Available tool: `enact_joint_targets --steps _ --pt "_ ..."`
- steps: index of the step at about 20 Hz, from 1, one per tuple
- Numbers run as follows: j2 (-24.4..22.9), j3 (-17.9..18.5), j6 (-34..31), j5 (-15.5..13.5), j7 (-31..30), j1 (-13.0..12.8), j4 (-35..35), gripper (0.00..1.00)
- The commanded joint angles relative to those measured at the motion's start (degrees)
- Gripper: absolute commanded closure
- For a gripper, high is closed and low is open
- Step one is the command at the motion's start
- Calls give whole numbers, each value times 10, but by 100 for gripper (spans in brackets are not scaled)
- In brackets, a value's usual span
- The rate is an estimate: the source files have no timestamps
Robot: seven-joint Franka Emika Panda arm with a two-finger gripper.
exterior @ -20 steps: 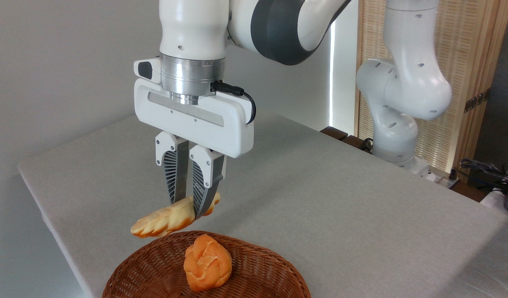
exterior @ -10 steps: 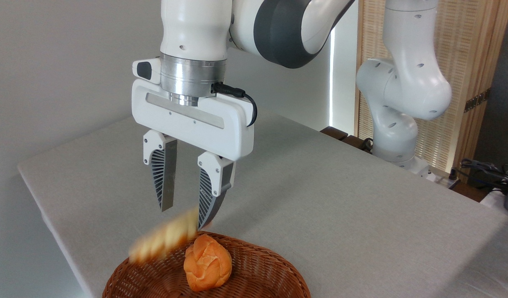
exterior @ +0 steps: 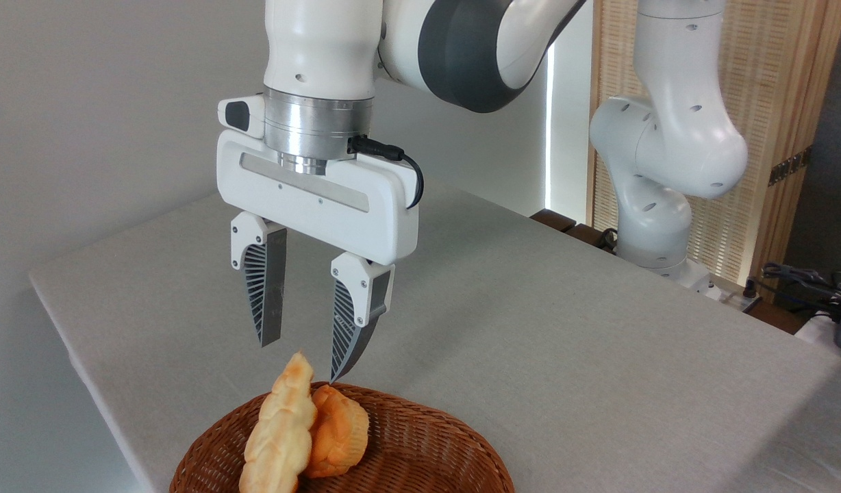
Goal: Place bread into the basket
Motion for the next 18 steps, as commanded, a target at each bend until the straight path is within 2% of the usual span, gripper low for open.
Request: enact_joint_targets --steps 1,3,9,14,18 --pt "4 0 0 2 -1 -6 9 0" --pt "2 -1 -11 1 -1 -7 10 0" --pt "-1 -8 -162 -6 5 -8 63 0" --pt "-7 -17 -215 -8 6 -8 64 0" --pt "-9 -17 -220 -8 14 -8 63 0"
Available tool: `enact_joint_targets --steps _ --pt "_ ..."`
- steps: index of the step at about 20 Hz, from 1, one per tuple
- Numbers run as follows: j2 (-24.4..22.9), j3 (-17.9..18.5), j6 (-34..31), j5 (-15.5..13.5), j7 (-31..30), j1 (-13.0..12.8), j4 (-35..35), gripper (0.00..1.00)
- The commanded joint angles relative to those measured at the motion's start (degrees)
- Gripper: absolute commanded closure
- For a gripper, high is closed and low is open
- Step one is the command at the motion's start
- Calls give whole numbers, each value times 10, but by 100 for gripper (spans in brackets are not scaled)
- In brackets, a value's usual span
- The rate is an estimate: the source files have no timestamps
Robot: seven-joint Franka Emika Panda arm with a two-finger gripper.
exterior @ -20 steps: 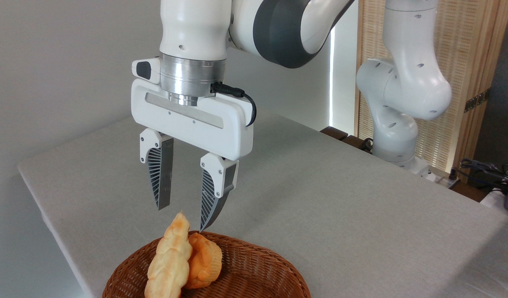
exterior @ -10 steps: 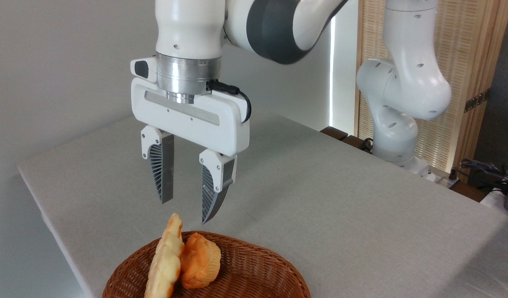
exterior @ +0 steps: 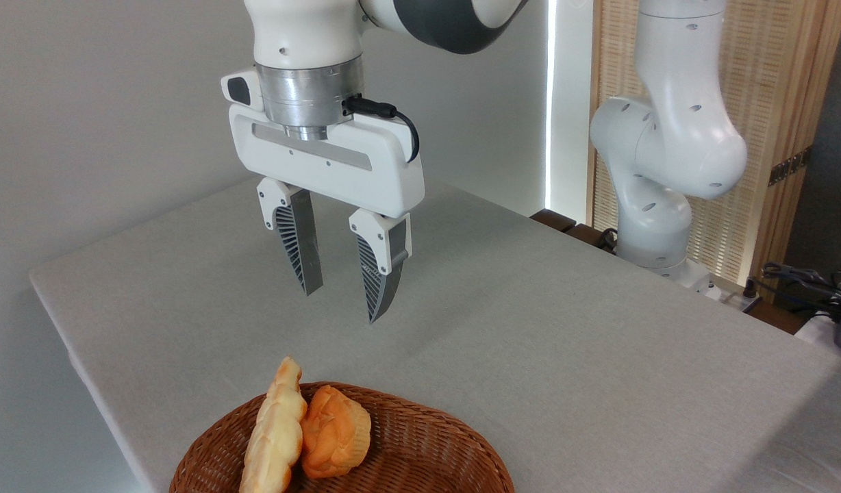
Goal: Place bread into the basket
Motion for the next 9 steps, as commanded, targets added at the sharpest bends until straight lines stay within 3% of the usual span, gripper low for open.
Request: enact_joint_targets --steps 1,4,9 --pt "-4 -1 -16 -7 34 0 5 0" --pt "-4 0 -21 -7 78 0 5 0" --pt "-3 1 -22 -11 79 0 5 0"
